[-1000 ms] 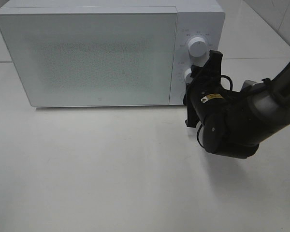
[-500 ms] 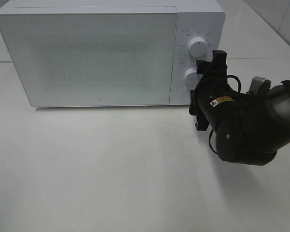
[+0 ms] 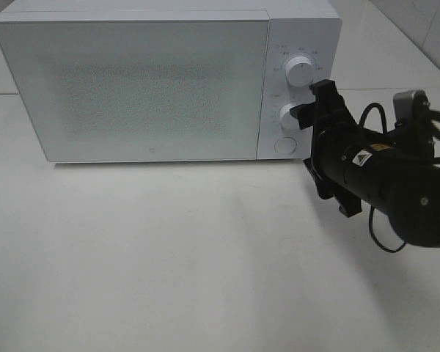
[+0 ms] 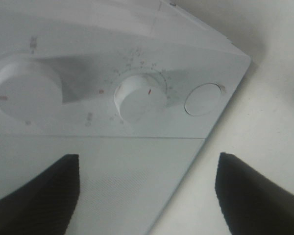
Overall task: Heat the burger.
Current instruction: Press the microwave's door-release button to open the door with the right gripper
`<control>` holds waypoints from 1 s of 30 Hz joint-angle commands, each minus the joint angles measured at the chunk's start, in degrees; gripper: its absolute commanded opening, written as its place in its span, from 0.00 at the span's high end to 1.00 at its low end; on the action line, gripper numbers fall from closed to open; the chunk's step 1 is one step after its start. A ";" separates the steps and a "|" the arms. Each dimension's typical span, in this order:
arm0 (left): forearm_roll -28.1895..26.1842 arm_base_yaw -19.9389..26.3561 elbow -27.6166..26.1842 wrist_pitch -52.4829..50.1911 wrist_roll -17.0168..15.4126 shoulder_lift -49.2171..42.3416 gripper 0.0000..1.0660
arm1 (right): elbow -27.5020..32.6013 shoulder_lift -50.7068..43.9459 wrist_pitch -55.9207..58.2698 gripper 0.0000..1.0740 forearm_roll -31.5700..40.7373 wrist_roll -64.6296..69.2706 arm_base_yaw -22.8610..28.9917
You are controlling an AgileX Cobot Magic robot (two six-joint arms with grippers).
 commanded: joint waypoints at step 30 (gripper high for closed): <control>0.23 0.06 0.11 -0.52 -0.40 -1.49 0.08 | -13.46 -31.57 96.66 0.30 -20.45 -65.09 -17.70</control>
